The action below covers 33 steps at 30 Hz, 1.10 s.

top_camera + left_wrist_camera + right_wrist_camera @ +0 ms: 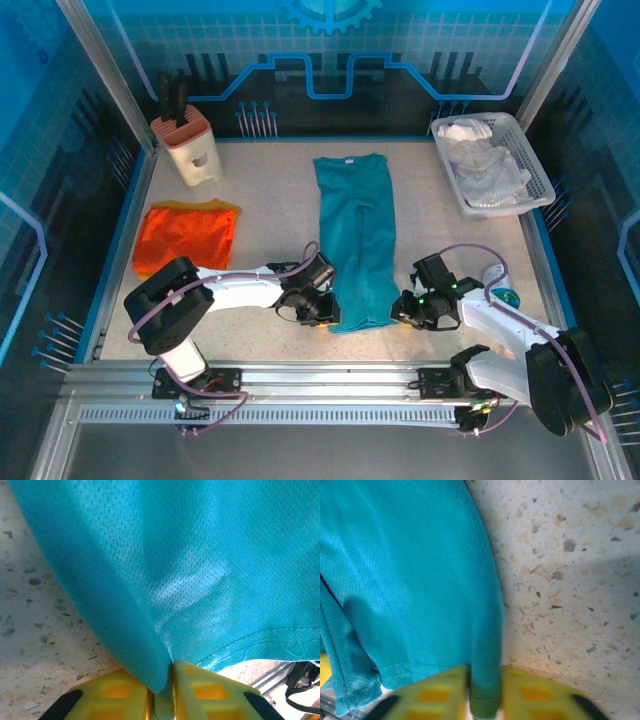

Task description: Fold and stack the t-shirts

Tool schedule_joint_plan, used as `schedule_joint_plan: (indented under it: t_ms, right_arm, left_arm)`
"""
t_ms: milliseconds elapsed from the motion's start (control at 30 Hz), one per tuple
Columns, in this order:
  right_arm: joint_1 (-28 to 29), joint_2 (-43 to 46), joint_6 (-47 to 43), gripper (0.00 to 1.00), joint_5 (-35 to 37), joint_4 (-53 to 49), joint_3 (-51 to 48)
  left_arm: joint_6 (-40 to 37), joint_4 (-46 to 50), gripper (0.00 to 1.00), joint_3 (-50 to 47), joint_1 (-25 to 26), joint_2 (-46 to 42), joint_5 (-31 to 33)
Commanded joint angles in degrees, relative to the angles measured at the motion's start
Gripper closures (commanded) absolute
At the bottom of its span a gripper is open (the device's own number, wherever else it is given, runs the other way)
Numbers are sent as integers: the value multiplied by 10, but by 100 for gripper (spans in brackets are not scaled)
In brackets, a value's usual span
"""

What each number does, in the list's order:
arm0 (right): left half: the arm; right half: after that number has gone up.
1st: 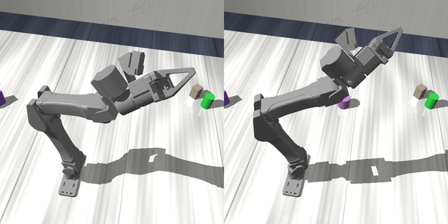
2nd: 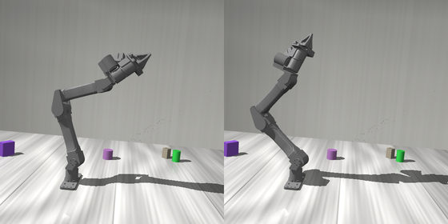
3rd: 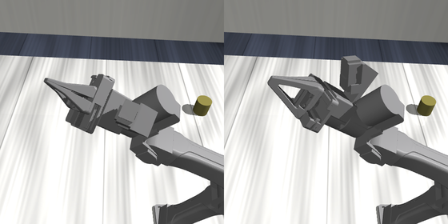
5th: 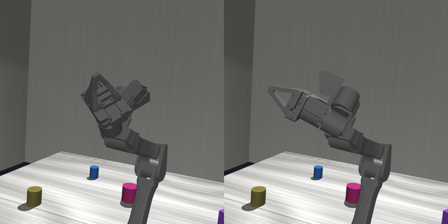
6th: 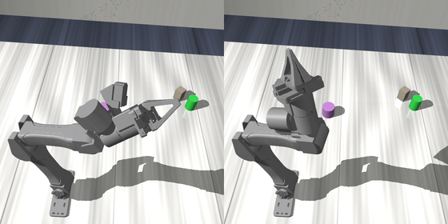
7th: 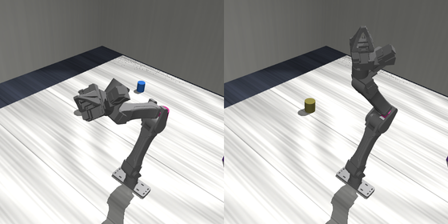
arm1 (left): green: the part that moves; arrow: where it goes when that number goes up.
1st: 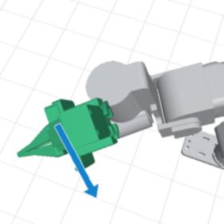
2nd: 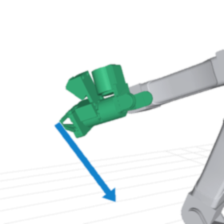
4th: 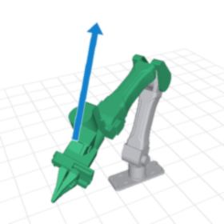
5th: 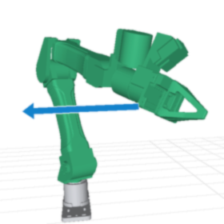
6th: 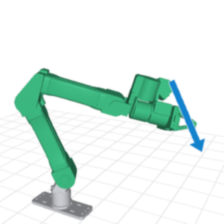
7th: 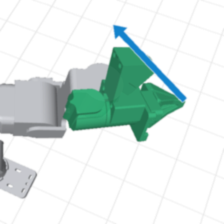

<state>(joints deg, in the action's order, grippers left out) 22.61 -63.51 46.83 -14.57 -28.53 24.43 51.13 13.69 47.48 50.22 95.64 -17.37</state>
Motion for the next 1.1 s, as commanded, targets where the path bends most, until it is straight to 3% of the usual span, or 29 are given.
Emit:
schedule_joint_plan:
  t_ms: [0,100,233,533,833,1067]
  right_arm:
    - [9,8,15,86,16,-28,-4]
    - [11,26,28,89,20,-52,-9]
    - [32,53,60,100,46,-96,-14]
    - [157,129,168,100,151,-199,30]
    - [159,92,153,100,186,-161,107]
    - [141,44,118,100,207,-139,173]
  left_arm:
    - [-4,19,91,-3,3,0,8]
    - [-2,26,99,-8,4,-2,2]
    - [14,40,100,-30,18,-22,9]
    - [41,106,100,-43,45,-110,53]
    - [-2,143,100,28,19,-92,42]
    - [-48,176,100,80,-30,-81,36]
